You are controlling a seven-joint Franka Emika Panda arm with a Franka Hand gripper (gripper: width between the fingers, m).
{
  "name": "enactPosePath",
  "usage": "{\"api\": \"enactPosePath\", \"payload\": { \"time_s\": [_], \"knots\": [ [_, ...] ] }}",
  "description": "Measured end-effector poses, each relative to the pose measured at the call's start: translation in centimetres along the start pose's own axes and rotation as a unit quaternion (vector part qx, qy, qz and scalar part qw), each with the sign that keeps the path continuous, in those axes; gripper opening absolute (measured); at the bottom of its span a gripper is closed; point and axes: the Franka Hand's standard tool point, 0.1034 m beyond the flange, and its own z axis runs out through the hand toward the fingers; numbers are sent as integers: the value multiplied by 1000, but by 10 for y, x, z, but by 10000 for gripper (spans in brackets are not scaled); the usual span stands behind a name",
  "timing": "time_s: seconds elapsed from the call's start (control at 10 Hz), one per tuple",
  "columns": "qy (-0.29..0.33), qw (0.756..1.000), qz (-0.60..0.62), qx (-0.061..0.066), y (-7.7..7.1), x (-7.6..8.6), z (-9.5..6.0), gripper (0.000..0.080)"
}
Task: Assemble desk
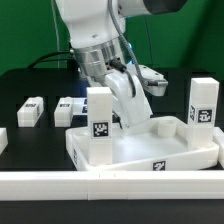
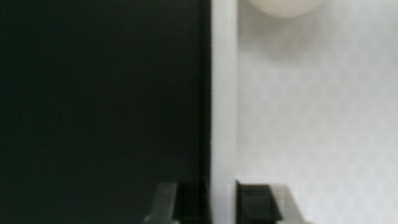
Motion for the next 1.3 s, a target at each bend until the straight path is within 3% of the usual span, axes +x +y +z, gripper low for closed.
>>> {"api": "enactPosePath", "payload": {
  "time_s": [0.4, 0.5, 0.6, 0.8, 1.1, 1.2, 1.3],
  "knots": [
    [1, 994, -113, -5, 6, 6, -2, 64],
    [11, 980, -199, -19, 9, 16, -5, 63],
    [17, 959, -283, -25, 4, 22, -7, 61],
    [26, 906, -422, -21, 0, 36, -11, 61],
    [24, 868, -495, -28, 1, 40, -12, 61],
    [25, 849, -527, -35, -2, 41, -13, 61],
    [33, 822, -568, -43, -17, 42, -16, 61]
  ]
}}
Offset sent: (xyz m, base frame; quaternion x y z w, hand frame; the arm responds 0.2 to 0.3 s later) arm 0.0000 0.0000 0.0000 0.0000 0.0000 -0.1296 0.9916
